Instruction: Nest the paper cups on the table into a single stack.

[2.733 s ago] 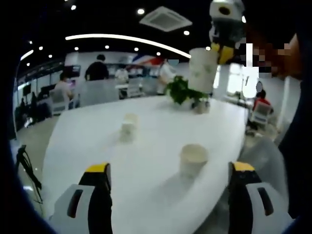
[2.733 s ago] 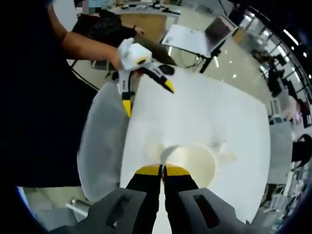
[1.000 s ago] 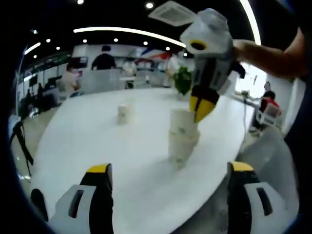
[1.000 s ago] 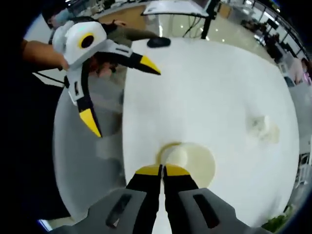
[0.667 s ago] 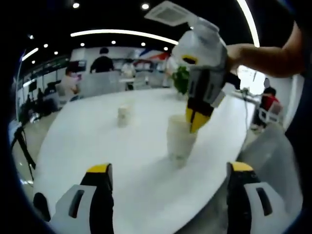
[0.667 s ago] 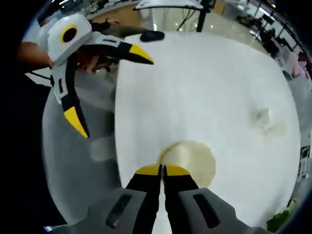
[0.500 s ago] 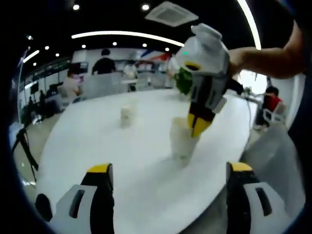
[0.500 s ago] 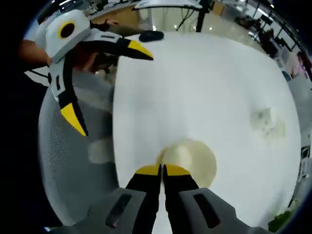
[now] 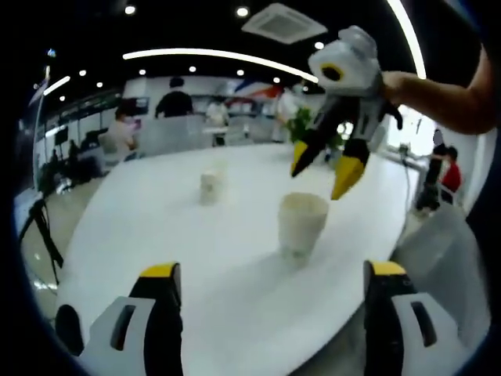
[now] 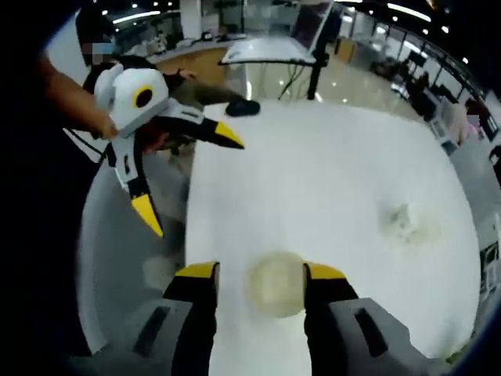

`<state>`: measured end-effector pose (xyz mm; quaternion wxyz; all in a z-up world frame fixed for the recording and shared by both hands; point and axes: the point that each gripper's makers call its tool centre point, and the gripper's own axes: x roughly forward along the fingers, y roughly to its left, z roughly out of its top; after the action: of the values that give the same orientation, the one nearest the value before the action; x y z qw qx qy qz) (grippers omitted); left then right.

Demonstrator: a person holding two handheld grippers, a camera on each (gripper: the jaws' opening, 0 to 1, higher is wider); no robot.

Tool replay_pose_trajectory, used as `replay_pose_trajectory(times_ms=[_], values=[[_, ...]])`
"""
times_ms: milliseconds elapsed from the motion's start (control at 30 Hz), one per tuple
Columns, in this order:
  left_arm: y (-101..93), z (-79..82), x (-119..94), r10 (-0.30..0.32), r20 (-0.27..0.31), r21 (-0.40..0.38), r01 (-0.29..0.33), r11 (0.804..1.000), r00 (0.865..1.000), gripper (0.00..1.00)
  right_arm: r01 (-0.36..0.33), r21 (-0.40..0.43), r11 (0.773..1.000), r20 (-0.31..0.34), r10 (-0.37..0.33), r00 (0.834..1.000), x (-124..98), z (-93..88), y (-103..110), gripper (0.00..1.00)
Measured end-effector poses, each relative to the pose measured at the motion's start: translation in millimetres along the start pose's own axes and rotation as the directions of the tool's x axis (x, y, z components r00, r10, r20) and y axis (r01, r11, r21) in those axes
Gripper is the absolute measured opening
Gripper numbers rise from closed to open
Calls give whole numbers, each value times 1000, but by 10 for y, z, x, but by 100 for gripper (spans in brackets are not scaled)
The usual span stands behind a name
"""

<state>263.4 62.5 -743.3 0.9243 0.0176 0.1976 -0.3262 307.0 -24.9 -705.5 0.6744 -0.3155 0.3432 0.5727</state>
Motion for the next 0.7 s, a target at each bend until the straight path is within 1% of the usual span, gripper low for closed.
replay_pose_trajectory(times_ms=[67,100,167,200,233,267,300,333,367,400,433,467,533,567,600,633,667,700], values=[[-4,4,4,-3,3,-2,3,1000,1000,96,51,39,998,67,-53,996,-131,9,-91,51],[-5,8,9,-7,7,-4,7,1000,1000,97,62,54,997,91,-67,994,-174,0,-111,52],[-2,37,5,-6,23,1,5,1000,1000,98,94,97,991,140,-107,984,-264,-58,-167,52],[1,45,3,-3,27,4,3,1000,1000,98,109,111,988,169,-127,977,-297,-70,-192,53],[3,48,5,-3,30,5,3,1000,1000,98,130,148,980,202,-158,966,-344,-119,-222,54],[2,48,7,-4,30,5,4,1000,1000,98,137,167,976,224,-173,959,-373,-147,-227,55],[1,46,9,-5,29,6,5,1000,1000,98,146,185,972,258,-191,947,-403,-163,-237,57],[-1,40,11,-7,26,3,7,1000,1000,98,155,214,964,272,-212,939,-424,-209,-249,57],[-6,42,11,-9,25,0,9,1000,1000,98,171,252,953,296,-244,924,-455,-277,-262,57],[-9,46,11,-10,27,-3,10,1000,1000,98,181,276,944,310,-266,913,-470,-322,-268,57],[-6,54,11,-11,33,-7,11,1000,999,98,195,317,928,322,-299,898,-492,-390,-277,58],[-1,59,11,-10,37,-9,10,1000,999,98,201,332,922,340,-316,886,-511,-416,-269,59],[1,59,11,-9,38,-16,10,1000,999,98,267,350,898,411,-404,818,-623,-427,-292,64],[6,51,13,-8,36,-17,9,1000,999,98,299,350,888,446,-439,780,-674,-434,-268,66],[12,42,16,-7,35,-16,8,1000,999,98,300,351,887,469,-443,764,-685,-440,-218,70],[11,42,17,-7,35,-16,7,1000,999,98,303,362,881,479,-455,751,-695,-460,-196,73],[13,43,20,-4,36,-14,5,1000,999,98,318,393,863,471,-485,737,-703,-528,-195,74],[15,41,22,-3,35,-11,4,1000,999,98,317,410,855,468,-495,732,-703,-568,-183,76]])
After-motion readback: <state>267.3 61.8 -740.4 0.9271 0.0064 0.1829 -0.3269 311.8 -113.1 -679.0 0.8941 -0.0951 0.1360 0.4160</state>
